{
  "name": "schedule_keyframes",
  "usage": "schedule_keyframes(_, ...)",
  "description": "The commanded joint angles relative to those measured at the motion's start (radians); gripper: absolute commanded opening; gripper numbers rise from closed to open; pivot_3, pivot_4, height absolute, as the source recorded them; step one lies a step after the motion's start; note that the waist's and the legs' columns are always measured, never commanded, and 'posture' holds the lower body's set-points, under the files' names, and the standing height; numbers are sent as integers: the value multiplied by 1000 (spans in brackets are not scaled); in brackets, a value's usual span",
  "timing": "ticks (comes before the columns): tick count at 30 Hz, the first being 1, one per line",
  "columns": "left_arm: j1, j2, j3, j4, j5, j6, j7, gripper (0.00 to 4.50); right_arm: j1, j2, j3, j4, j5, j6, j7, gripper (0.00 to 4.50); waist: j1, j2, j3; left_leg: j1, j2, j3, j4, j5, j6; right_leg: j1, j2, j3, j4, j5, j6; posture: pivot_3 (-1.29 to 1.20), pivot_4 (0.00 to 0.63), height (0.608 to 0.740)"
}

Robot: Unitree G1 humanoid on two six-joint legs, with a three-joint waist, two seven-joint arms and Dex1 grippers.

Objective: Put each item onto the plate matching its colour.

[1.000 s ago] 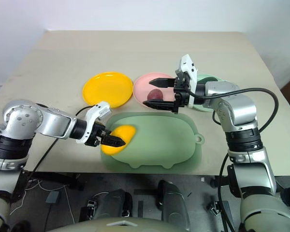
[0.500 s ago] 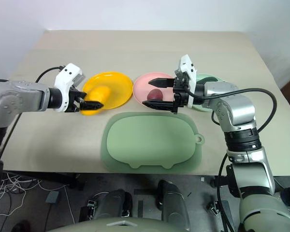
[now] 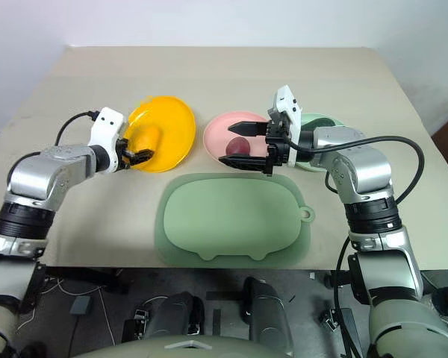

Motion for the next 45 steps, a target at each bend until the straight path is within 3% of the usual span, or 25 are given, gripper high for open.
schedule_keyframes(1, -17, -3, 29, 11, 40, -3, -11, 3130, -13, -4, -22, -34, 12, -2, -6, 4500, 0, 0, 0, 0, 0, 0, 0, 0, 0, 0, 0, 0, 0, 0, 0, 0, 150, 740)
schedule_keyframes(14, -121, -42, 67, 24, 75, 16, -38, 3130, -4, 0, -19, -52, 21, -1, -10, 4500, 0, 0, 0, 0, 0, 0, 0, 0, 0, 0, 0, 0, 0, 0, 0, 0, 150, 740)
schedule_keyframes(18, -109, -87, 109, 31, 23, 105, -59, 4385, -10, -2, -19, -53, 19, -2, -11, 4500, 0, 0, 0, 0, 0, 0, 0, 1, -1, 0, 0, -1, 0, 0, 0, 0, 150, 740)
schedule_keyframes(19, -98, -98, 111, 27, 26, 100, -56, 4450, -11, -2, -19, -54, 20, 0, -10, 4500, 0, 0, 0, 0, 0, 0, 0, 1, -1, 0, 0, -1, 0, 0, 0, 0, 150, 740)
schedule_keyframes(25, -57, -119, 104, -44, 36, 101, -69, 4450, -3, -3, -23, -66, 32, 16, -9, 4500, 0, 0, 0, 0, 0, 0, 0, 1, -1, 0, 0, -1, 0, 0, 0, 0, 150, 740)
schedule_keyframes(37, -115, -114, 178, -98, 38, 74, -52, 4450, -2, 0, -22, -52, 21, 1, -12, 4500, 0, 0, 0, 0, 0, -1, 0, 0, -1, 0, 0, -1, 0, 0, 0, 0, 150, 740)
schedule_keyframes(45, -48, -162, 196, -273, -26, 59, -82, 4450, -11, 19, -24, -15, 2, -35, -38, 4500, 0, 0, 0, 0, 0, -1, 0, 2, -3, 0, 0, -1, 0, 0, 0, 0, 150, 740)
